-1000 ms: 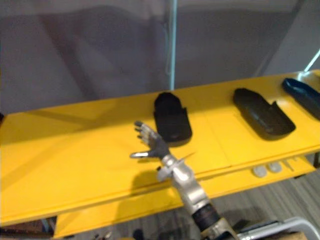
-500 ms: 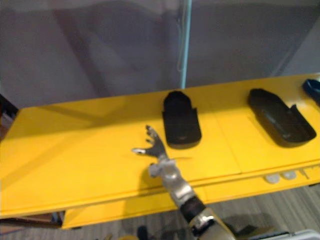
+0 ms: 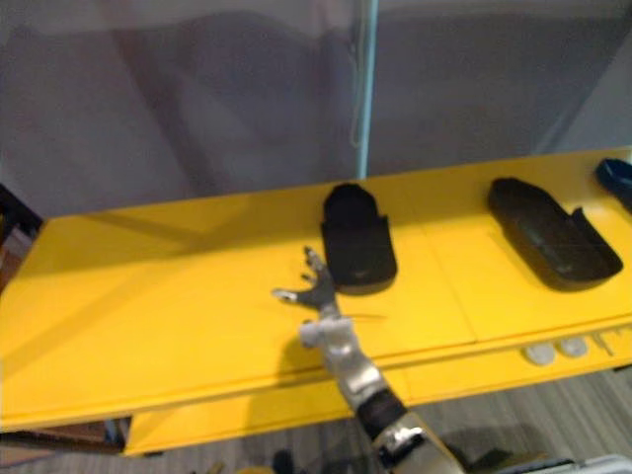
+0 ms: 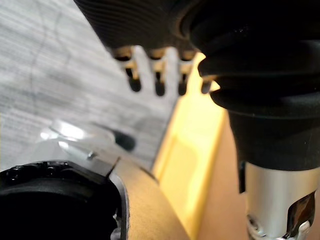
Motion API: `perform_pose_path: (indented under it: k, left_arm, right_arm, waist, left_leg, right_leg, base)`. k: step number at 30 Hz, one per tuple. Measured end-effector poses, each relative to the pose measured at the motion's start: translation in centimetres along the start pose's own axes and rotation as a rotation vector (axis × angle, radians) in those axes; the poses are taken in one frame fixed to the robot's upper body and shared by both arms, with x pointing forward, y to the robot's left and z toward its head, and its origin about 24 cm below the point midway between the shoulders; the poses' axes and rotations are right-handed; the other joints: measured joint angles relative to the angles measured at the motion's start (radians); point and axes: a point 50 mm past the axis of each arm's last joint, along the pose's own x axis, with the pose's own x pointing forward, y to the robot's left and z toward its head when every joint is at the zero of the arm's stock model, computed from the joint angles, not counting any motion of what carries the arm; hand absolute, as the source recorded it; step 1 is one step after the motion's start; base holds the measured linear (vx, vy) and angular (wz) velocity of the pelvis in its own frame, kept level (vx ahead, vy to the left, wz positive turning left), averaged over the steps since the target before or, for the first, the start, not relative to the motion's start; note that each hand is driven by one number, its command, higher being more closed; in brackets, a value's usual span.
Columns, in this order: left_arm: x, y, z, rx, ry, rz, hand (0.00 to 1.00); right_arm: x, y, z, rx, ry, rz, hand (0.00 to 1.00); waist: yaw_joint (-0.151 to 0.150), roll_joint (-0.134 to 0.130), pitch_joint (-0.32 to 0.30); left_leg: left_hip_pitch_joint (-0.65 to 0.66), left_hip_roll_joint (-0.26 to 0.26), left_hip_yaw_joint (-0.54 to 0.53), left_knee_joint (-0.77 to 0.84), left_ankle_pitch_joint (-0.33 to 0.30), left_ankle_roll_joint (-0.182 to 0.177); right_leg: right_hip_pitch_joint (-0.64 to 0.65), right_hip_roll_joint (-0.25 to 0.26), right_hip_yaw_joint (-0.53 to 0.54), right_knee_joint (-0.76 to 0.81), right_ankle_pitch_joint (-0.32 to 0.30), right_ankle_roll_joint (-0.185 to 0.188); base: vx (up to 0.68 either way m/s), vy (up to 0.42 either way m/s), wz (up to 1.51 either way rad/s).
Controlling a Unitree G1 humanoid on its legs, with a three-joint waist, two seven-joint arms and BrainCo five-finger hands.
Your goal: Walk over and take plastic housings, then place them on the shelf
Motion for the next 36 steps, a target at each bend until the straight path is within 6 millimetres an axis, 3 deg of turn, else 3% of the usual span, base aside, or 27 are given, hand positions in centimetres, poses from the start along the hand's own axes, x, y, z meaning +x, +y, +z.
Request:
perform_pose_path:
  k: [13, 17, 20, 26, 30, 33, 35, 36]
  left_arm:
    - [0.0, -0.1, 0.0, 0.001, 0.001, -0.002, 0.0]
    - [0.0, -0.1, 0.0, 0.004, 0.002, -0.004, 0.0]
    - [0.0, -0.1, 0.0, 0.005, 0.003, -0.005, 0.0]
    - [0.1, 0.0, 0.3, 0.018, -0.004, -0.006, 0.0]
    - [0.3, 0.1, 0.7, 0.017, -0.008, 0.005, 0.0]
    - [0.4, 0.5, 0.7, 0.033, 0.001, 0.024, 0.0]
    - [0.4, 1.2, 1.1, 0.044, -0.008, 0.051, 0.0]
    - [0.4, 1.2, 1.2, 0.047, -0.009, 0.062, 0.0]
  right_arm:
    - [-0.1, -0.1, 0.0, 0.008, -0.007, 0.002, 0.0]
    - [-0.2, 0.3, 0.0, 0.031, -0.018, 0.099, 0.0]
    - [-0.4, 1.2, 0.0, 0.055, -0.019, 0.239, 0.0]
    - [-2.1, 5.4, 0.6, 0.146, -0.027, 0.633, 0.0]
    - [-3.3, 6.5, 5.0, 0.241, -0.21, 0.804, 0.0]
    - [-4.1, 4.9, 8.4, 0.288, -0.368, 0.806, 0.0]
    - [-4.4, 1.7, 9.9, 0.343, -0.456, 0.693, 0.0]
    - [-4.6, -1.2, 10.7, 0.364, -0.517, 0.57, 0.0]
  waist:
    - [0.0, 0.002, 0.001]
    - [-0.001, 0.003, 0.002]
    - [0.0, 0.003, 0.002]
    - [0.001, 0.001, 0.001]
    - [-0.001, -0.009, -0.003]
    - [-0.007, -0.038, -0.026]
    - [-0.025, -0.063, -0.04]
    - [-0.029, -0.075, -0.048]
  left_leg:
    - [0.001, 0.004, 0.004, 0.0, -0.001, -0.001]
    - [0.002, 0.005, 0.006, 0.0, -0.001, -0.002]
    - [0.002, 0.006, 0.006, 0.0, -0.002, -0.002]
    - [0.001, 0.007, 0.006, 0.0, -0.004, -0.004]
    - [0.001, 0.007, 0.011, 0.0, -0.008, -0.002]
    - [-0.017, 0.021, 0.037, 0.0, -0.01, -0.006]
    - [-0.015, 0.024, 0.048, 0.001, -0.007, -0.009]
    - [-0.007, 0.027, 0.061, 0.001, -0.006, -0.01]
  right_leg:
    - [0.0, 0.0, 0.005, 0.0, 0.0, -0.001]
    - [0.0, 0.0, 0.006, 0.0, 0.0, -0.001]
    - [0.0, 0.0, 0.007, 0.0, -0.001, -0.001]
    - [0.0, 0.0, 0.007, 0.0, -0.001, -0.002]
    - [0.0, 0.0, 0.012, 0.0, -0.002, -0.003]
    - [-0.039, 0.005, 0.044, 0.013, -0.003, -0.007]
    - [-0.05, 0.009, 0.059, 0.019, -0.001, -0.01]
    - [-0.05, 0.011, 0.077, 0.019, 0.003, -0.016]
  base:
    - [0.0, 0.0, 0.0]
    - [0.0, 0.0, 0.0]
    - [0.0, 0.0, 0.0]
    - [0.0, 0.0, 0.0]
    - [0.0, 0.0, -0.04]
    - [0.02, 0.003, -0.22]
    - [0.05, -0.005, -0.16]
    - [0.03, 0.008, -0.2]
